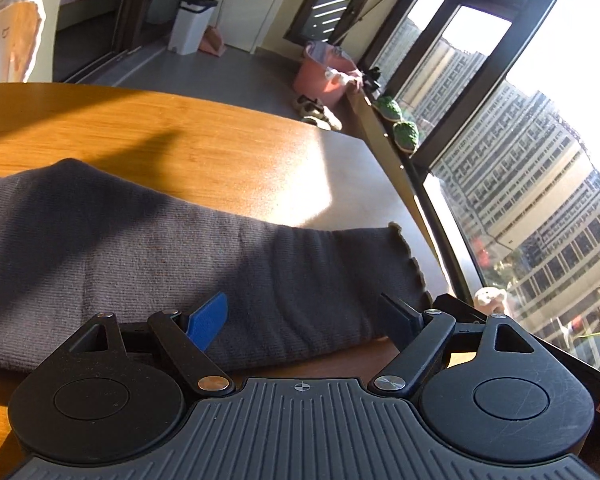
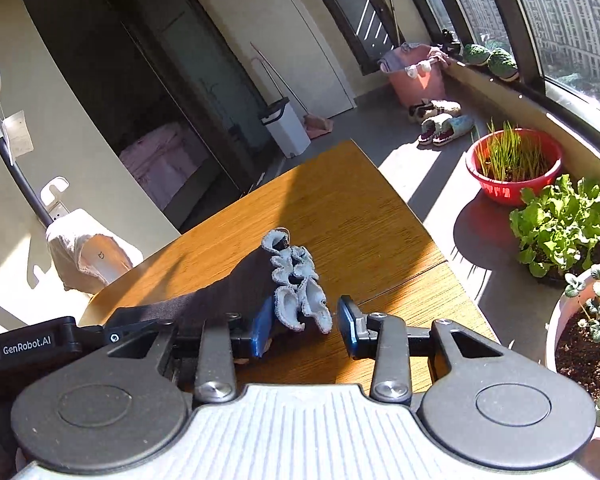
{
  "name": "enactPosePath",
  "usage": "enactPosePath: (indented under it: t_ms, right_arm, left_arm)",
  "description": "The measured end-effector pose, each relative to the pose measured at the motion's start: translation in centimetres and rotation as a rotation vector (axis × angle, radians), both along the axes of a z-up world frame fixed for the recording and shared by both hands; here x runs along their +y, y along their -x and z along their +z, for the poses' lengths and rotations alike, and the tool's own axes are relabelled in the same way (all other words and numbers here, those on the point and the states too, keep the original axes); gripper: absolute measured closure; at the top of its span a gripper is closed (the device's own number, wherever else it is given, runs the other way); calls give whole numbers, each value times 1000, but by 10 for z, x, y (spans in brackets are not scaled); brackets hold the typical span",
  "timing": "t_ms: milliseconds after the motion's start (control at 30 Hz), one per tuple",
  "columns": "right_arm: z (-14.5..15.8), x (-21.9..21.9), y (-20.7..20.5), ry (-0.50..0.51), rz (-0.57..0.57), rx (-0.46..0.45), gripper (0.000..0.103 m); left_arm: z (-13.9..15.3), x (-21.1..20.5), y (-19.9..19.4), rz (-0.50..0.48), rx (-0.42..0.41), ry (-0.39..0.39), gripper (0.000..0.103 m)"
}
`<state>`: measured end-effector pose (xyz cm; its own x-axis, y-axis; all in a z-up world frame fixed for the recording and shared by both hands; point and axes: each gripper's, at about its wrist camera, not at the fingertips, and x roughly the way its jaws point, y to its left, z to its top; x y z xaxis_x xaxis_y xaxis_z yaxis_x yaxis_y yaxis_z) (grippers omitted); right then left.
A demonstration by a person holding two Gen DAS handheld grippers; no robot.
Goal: Fold clothes
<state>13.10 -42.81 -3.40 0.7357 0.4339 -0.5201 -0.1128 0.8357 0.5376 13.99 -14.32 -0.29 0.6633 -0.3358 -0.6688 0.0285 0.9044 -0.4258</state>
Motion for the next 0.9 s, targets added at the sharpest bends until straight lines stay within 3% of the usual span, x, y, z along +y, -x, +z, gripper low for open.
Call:
enactPosePath:
  t_ms: [100,133,167,333,500,633,733,800,867,900]
  right_arm:
    - [-6,7,-8,-67,30,16,66]
    - [-6,12,-11,-62,39,14,79]
    - [-1,18,-9,-19,51,-11,88]
    - [31,70,21,320,176,-242,89]
    - [34,114,33,497,303,-310,89]
    - [32,124,36,513,333,-319,89]
    - [34,118,38,488,345,-318,87]
    - [36,104,37,415,344,-308,80]
    - [38,82,36,305,310,-290,62]
    - [37,73,34,277,281,-278,61]
  left_arm:
    - [-1,6,1,3,8,26,15]
    - [-1,7,2,6,11,35,15]
    - [1,9,2,9,9,36,15]
    - [19,10,5,34,-55,-26,14]
    - [40,8,-2,29,-106,-31,13]
    - [42,0,-6,12,-127,-89,19]
    - [26,-6,-13,-6,-94,-145,33]
    - [17,-6,-17,-2,-75,-171,38]
    - [8,-2,-20,11,-61,-186,38]
    - [5,1,-20,19,-55,-182,38]
